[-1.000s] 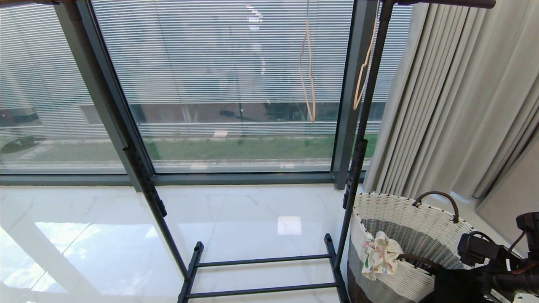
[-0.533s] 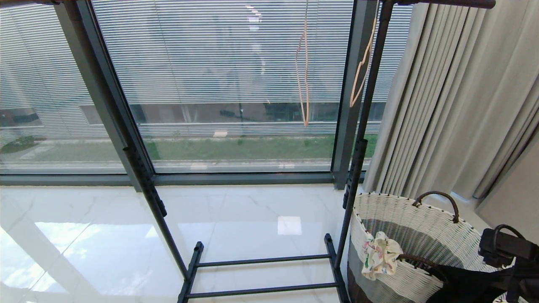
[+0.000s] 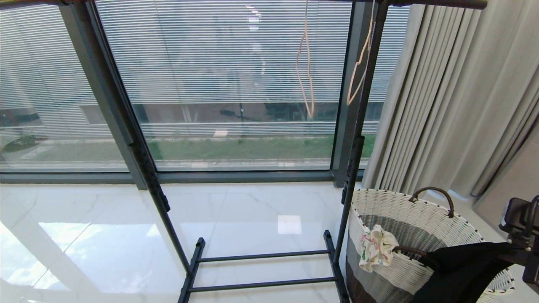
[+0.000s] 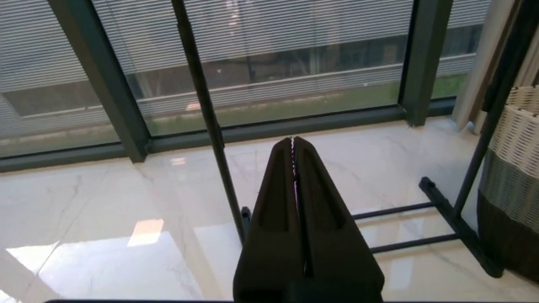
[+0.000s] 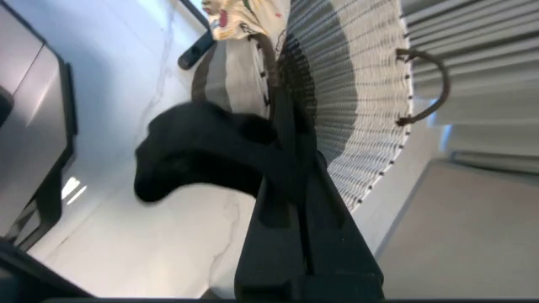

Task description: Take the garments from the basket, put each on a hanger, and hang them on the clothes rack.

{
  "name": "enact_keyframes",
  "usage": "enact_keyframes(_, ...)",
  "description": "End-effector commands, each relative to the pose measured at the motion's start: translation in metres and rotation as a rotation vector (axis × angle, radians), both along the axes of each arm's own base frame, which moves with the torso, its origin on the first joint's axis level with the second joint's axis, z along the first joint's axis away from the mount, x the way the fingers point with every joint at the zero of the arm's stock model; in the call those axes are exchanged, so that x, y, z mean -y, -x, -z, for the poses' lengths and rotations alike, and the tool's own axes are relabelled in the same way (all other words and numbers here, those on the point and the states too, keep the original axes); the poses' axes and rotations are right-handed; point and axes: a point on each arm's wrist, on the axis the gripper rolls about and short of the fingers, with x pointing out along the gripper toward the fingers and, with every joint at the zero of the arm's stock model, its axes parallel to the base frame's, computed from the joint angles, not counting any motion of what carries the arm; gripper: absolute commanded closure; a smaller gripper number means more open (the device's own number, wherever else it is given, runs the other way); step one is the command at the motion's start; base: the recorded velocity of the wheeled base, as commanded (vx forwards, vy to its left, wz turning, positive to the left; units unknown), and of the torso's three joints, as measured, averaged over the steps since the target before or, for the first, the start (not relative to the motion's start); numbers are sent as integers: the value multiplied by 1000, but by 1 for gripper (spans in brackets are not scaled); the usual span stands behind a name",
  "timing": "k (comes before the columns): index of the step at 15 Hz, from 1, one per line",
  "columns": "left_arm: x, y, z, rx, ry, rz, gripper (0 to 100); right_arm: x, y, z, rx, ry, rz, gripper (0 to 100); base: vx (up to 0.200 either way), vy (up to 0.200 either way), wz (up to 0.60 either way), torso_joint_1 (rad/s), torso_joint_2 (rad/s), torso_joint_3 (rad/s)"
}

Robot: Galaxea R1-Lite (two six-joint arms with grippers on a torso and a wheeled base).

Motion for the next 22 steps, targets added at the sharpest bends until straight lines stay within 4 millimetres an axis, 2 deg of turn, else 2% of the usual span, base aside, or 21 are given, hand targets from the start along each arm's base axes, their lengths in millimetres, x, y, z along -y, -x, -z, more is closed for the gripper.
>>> enact_keyframes(1, 0, 0, 0, 0, 1, 2, 100, -3, 2, -7, 37, -2, -20, 100, -200, 0, 0, -2, 2, 7)
enact_keyframes(9, 0, 0, 0, 0, 2, 5, 100, -19, 2, -24, 106, -10, -134, 100, -200, 0, 0, 0, 2, 2)
enact_keyframes(13, 0, 0, 0, -1, 13, 4, 100, -31, -12, -44, 144, -45, -172, 100, 0, 0, 0, 0, 0, 0)
enact_keyframes(15, 0, 0, 0, -1, 11, 12, 100, -49, -13, -55, 129, -103, -224, 100, 0, 0, 0, 0, 0, 0)
enact_keyframes(18, 2, 0, 0, -1, 6, 82, 100, -60, -10, -53, 57, -101, -280, 100, 0, 0, 0, 0, 0, 0)
enact_keyframes(19, 3, 1, -10, 6, 11, 137, 100, -62, -12, -51, 42, -99, -289, 100, 0, 0, 0, 0, 0, 0)
enact_keyframes(20, 3, -4, -39, -17, 49, 148, 100, -65, -13, -50, 34, -103, -298, 100, 0, 0, 0, 0, 0, 0)
enact_keyframes(22, 3, -30, -100, -73, 161, 149, 100, -70, -13, -49, 21, -113, -310, 100, 0, 0, 0, 0, 0, 0)
